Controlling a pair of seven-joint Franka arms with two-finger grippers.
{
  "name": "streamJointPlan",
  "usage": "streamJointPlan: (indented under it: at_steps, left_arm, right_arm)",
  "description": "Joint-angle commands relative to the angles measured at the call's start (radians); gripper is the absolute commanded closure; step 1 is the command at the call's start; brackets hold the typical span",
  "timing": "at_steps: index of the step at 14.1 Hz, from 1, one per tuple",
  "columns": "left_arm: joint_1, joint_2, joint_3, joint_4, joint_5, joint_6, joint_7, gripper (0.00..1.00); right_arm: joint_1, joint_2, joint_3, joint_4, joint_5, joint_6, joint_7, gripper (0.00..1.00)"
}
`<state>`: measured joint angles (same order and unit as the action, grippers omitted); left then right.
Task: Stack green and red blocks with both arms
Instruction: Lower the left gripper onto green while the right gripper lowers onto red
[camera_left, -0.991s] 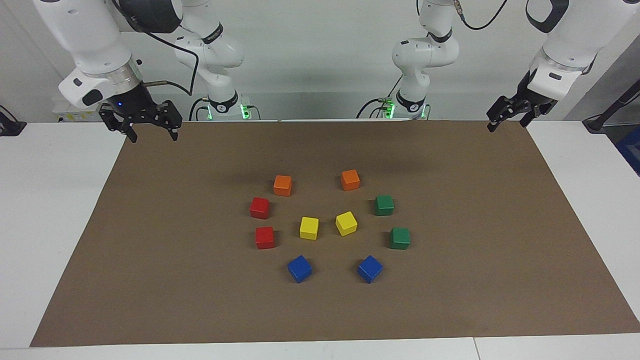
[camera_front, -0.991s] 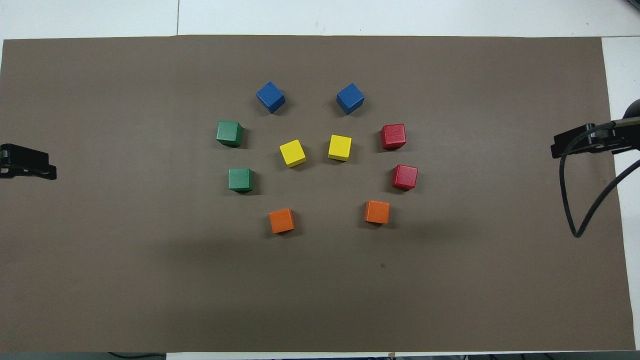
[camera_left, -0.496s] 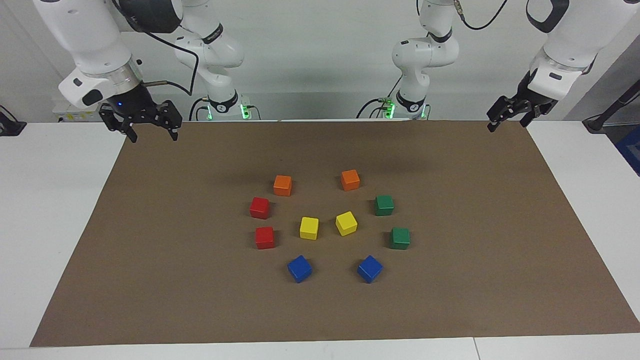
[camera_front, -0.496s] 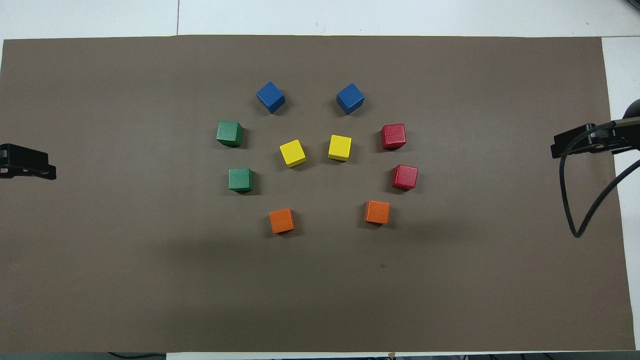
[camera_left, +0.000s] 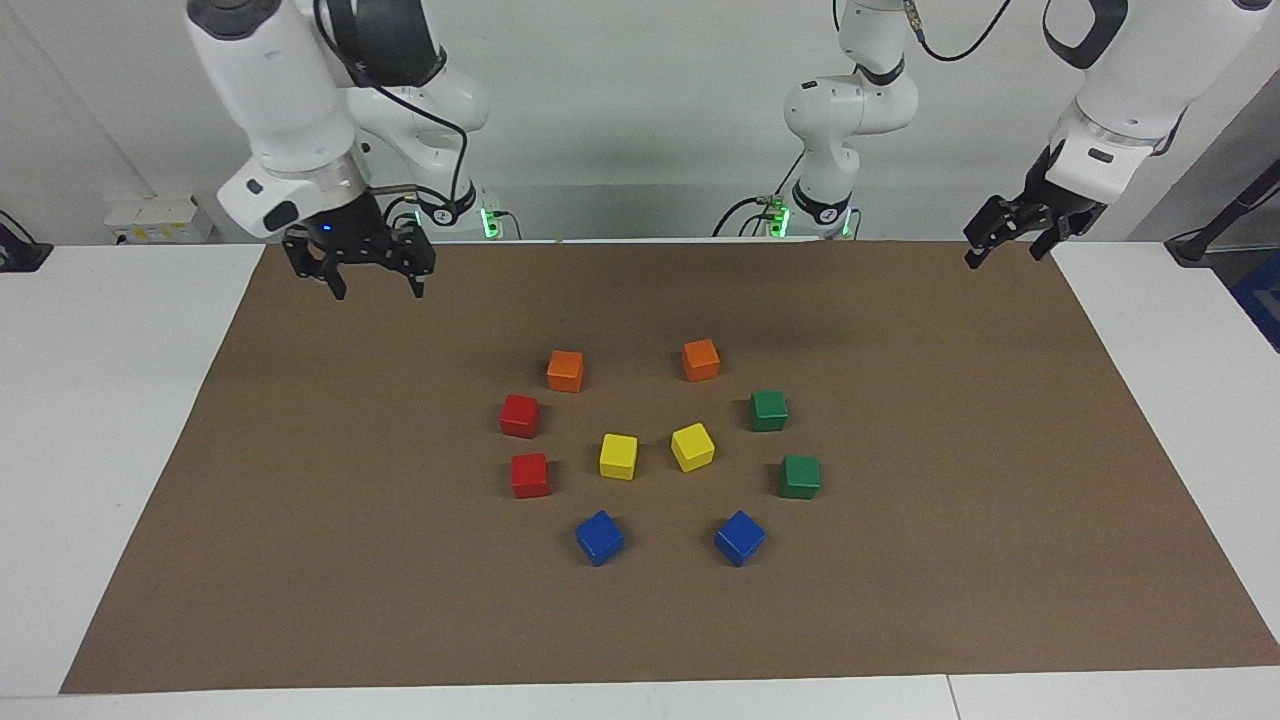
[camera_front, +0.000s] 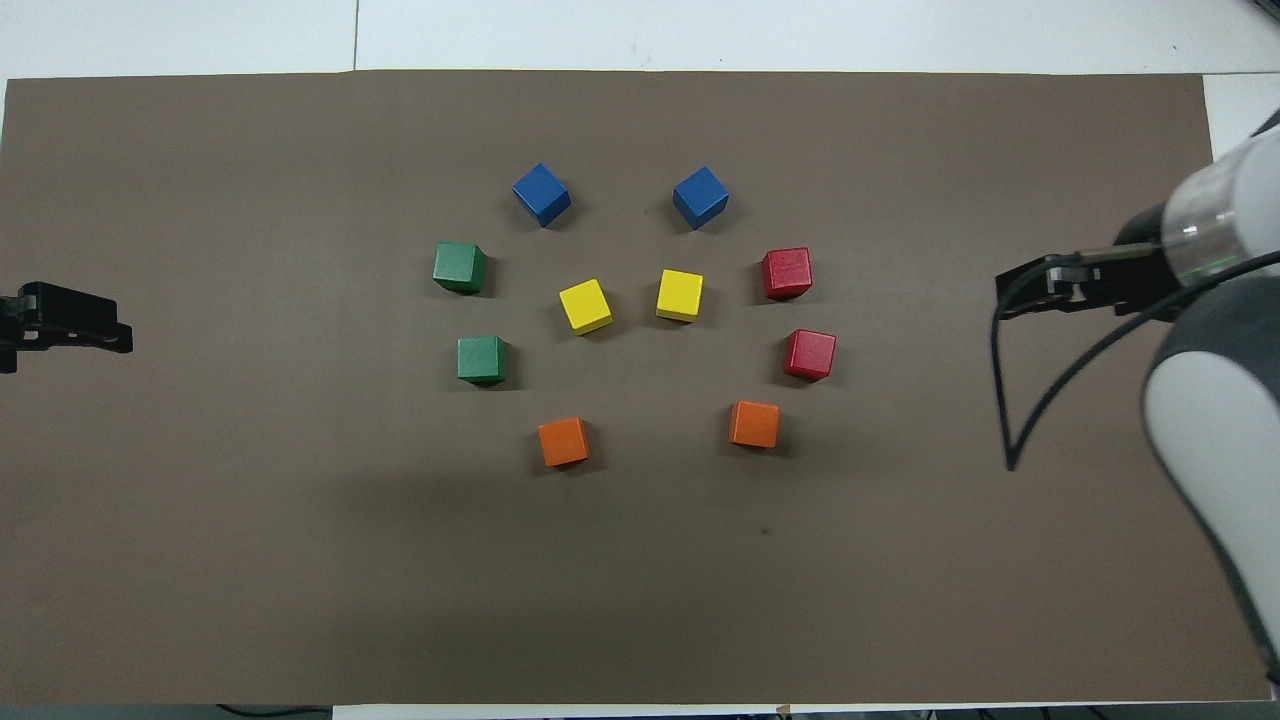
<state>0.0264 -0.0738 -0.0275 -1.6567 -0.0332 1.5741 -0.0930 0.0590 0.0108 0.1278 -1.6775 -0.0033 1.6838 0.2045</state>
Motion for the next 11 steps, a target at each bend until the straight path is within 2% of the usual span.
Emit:
streamJointPlan:
  at_steps: [1,3,5,8,11]
  left_arm:
    - [-0.017,-0.027,0.011,-0.052,-0.013,0.049,-0.016,0.0]
    - [-0.046,-0.055,0.009,-0.122,-0.014,0.12,-0.01,0.0]
    - [-0.124,-0.066,0.009,-0.198,-0.016,0.179,-0.014,0.0]
    - [-0.235,0.003,0.009,-0.242,-0.025,0.268,-0.027,0.0]
    - [-0.325,0.121,0.009,-0.265,-0.036,0.384,-0.066,0.0]
  right_arm:
    - [0.068,0.018,0.0,-0.085,0.014,0.092,0.125,0.0]
    - [0.103,0.06,0.0,-0.103,0.014,0.14,0.2,0.0]
    - [0.117,0.064,0.0,-0.183,0.014,0.241,0.258,0.01]
    - [0.128,0.106,0.0,-0.217,0.014,0.293,0.36,0.01]
    - [0.127,0.116,0.0,-0.27,0.014,0.364,0.369,0.01]
